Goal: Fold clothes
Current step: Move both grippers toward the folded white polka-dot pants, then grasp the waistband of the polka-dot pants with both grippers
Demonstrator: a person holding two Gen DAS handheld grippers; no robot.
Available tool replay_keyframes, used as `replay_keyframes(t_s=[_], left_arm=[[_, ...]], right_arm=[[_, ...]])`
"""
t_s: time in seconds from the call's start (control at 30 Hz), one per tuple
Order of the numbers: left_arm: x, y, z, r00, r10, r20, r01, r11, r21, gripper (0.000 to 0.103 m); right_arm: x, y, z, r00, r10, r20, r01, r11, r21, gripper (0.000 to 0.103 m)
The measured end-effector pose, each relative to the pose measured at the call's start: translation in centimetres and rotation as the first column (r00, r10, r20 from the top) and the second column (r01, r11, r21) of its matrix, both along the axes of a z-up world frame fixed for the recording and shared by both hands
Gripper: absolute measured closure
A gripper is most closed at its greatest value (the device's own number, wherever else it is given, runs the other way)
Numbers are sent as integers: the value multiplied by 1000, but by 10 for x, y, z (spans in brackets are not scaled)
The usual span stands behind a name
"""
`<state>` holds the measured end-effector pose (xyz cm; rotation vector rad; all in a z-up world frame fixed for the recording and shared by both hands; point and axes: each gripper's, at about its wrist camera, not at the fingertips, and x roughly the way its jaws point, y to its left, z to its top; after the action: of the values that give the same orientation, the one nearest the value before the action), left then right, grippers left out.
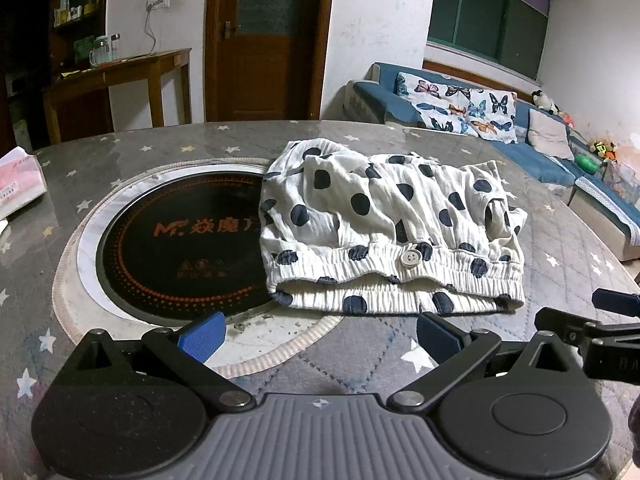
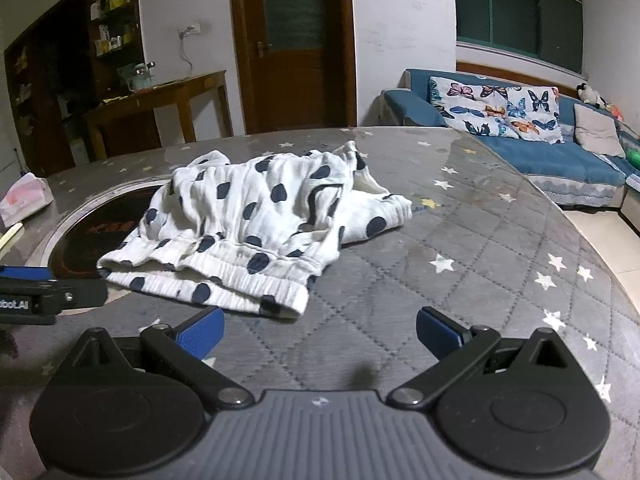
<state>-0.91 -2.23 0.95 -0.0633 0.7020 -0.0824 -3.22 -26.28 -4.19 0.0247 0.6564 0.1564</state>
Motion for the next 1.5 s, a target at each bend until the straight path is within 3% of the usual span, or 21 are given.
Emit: replay_keyframes(t_s=[1.5], left_arm=[[24, -8, 0, 1000, -13, -27, 13, 1000, 6, 0]], right_arm=[[20, 15, -3, 999, 51, -18, -51, 999, 19, 0]])
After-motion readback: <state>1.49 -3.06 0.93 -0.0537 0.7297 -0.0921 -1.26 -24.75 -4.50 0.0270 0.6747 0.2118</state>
